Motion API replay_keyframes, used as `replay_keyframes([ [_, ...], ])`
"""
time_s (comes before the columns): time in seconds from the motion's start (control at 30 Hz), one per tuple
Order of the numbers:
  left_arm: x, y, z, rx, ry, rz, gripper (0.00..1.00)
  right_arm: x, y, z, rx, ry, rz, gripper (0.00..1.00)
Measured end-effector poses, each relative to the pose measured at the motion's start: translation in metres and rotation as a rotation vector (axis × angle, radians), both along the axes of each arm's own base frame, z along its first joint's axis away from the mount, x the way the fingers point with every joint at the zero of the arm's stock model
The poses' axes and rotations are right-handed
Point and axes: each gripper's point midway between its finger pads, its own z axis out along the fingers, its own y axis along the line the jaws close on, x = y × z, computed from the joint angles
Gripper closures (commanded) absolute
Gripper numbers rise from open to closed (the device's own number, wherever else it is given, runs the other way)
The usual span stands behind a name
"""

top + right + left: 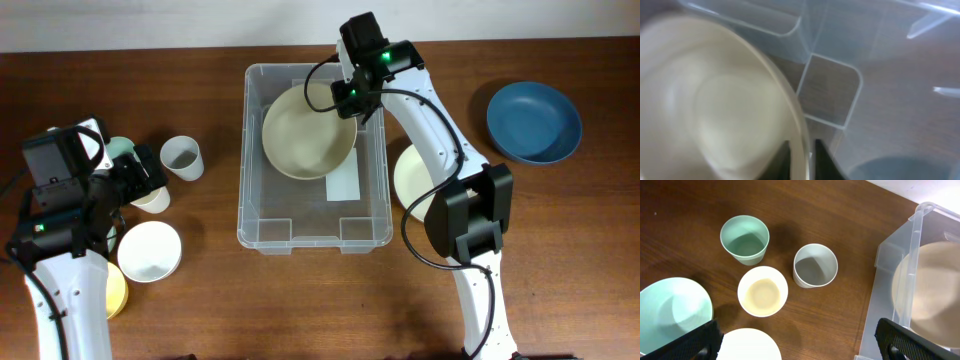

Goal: Pack container
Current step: 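Lift the cream bowl with the right gripper and place it in the bin, then move the right gripper to the dark blue bowl rim and grasp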

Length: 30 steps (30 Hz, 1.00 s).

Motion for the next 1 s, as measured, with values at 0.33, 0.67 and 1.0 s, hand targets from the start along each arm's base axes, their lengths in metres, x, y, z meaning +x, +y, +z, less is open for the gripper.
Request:
replay_keyframes([
  [0.33,0.0,0.0,0.0,0.0,0.0,0.0,0.0,-0.002,-0.01,0.006,-0.034,-0.003,-0.022,0.7],
  [0.67,0.0,0.0,0.0,0.0,0.0,0.0,0.0,-0.011,-0.136,0.204,0.017,-0.376,-0.377,0.25],
  [1.0,0.0,0.0,0.0,0.0,0.0,0.0,0.0,-0.076,-0.35,0.217,0.154,-0.274,-0.932,0.16],
])
